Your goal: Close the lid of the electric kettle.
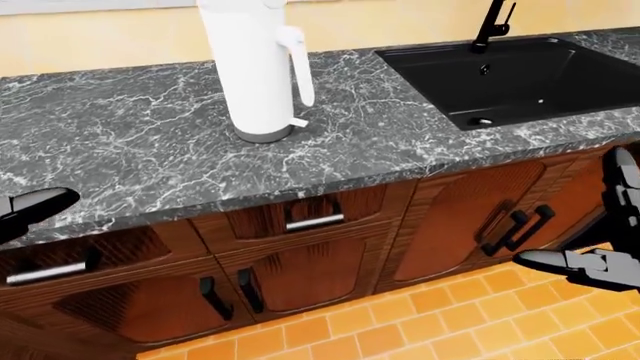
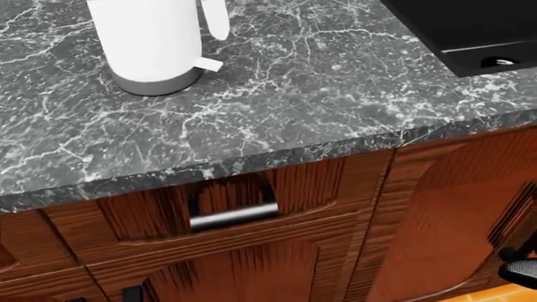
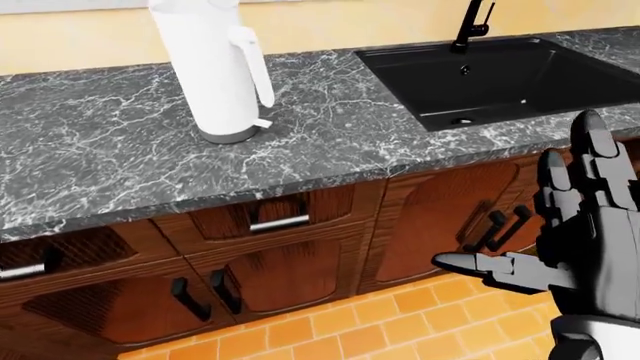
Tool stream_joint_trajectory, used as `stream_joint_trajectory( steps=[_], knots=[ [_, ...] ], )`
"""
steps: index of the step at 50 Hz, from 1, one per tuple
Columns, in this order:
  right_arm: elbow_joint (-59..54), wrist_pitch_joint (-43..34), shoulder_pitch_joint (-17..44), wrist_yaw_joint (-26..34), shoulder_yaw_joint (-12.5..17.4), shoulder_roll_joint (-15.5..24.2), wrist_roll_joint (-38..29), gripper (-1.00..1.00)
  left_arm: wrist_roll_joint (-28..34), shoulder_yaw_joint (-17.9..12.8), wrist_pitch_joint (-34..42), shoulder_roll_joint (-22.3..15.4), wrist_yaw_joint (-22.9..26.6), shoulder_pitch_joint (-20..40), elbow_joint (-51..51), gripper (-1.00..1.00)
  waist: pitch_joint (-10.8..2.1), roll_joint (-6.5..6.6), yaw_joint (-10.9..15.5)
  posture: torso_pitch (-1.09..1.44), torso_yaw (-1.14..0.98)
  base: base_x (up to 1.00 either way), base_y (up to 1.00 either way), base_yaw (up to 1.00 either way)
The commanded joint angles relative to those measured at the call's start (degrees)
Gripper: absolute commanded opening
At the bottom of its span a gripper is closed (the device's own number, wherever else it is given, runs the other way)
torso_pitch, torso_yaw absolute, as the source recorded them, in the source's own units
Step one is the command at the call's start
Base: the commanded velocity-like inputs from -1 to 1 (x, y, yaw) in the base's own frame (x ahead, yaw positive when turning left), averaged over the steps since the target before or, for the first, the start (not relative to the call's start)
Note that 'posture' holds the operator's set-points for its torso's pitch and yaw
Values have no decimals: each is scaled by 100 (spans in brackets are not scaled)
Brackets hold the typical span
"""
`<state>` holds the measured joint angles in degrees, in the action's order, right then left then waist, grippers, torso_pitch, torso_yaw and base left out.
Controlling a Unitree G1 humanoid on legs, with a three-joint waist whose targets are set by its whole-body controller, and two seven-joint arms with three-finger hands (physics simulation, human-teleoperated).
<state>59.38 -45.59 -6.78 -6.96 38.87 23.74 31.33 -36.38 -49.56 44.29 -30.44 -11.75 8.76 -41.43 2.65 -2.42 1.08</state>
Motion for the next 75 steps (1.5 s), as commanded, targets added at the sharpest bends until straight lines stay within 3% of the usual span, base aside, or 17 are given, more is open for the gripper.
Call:
stream_joint_trajectory(
  steps=[1,10,12,14,15,17,23,25,27,28,29,32,36,48,64,72,75],
  knots=[
    [62,95,60,52,83,35,-108,100,-27,-25,-116,-84,25,75,-124,100,-109,-111,-18,0,0,16,0,0],
    [62,135,-3,-100,83,148,60,100,-14,-17,-135,-72,33,66,-116,100,17,255,-134,0,0,16,0,0],
    [62,138,-6,-104,78,149,60,100,-6,-9,-143,-65,36,63,-114,100,25,434,-159,0,0,16,0,0],
    [62,141,-9,-98,73,145,52,100,23,16,-169,-51,46,62,-99,100,-111,803,-154,0,0,16,0,0],
    [62,142,-5,-77,63,124,20,100,19,13,-159,-54,44,67,-107,100,-47,536,-86,0,0,16,0,0],
    [62,130,18,-53,52,104,-16,100,34,18,-172,-48,53,65,-96,100,-30,631,-66,0,0,15,0,0],
    [62,101,38,-68,101,139,44,100,21,22,-133,-60,29,85,-126,100,-23,326,-26,0,0,15,0,0],
    [62,123,21,-77,84,137,32,100,8,14,-121,-65,23,89,-134,100,-31,140,-7,0,0,16,0,0],
    [62,143,14,-100,84,159,48,100,-24,-11,-91,-84,11,100,-145,100,-141,-216,-23,0,0,15,0,0],
    [62,213,1,-117,82,170,77,100,-9,3,-108,-75,15,88,-144,100,85,108,-65,0,0,0,0,0],
    [62,221,-16,-144,84,189,93,100,-10,5,-106,-77,14,89,-145,100,19,74,-72,0,0,0,0,0],
    [62,265,-41,-148,86,166,117,100,-13,15,-99,-78,7,92,-158,100,56,312,-73,0,0,0,0,0],
    [62,235,-7,-139,88,108,120,100,-41,-7,-73,-95,-9,107,-165,100,-44,261,-123,0,0,0,0,0],
    [62,577,-95,-351,296,101,872,100,88,57,-208,-28,72,74,-81,100,-31,252,-133,0,0,0,0,0],
    [62,591,-97,-183,164,20,451,100,69,54,-172,-31,61,74,-110,100,-57,300,-120,0,0,0,0,1],
    [62,627,-155,-270,100,112,478,100,79,54,-182,-13,73,69,-115,100,73,173,44,0,0,0,0,49],
    [62,613,-144,-247,130,98,482,100,83,57,-186,-12,75,66,-119,100,65,263,82,0,0,0,0,95]
  ],
)
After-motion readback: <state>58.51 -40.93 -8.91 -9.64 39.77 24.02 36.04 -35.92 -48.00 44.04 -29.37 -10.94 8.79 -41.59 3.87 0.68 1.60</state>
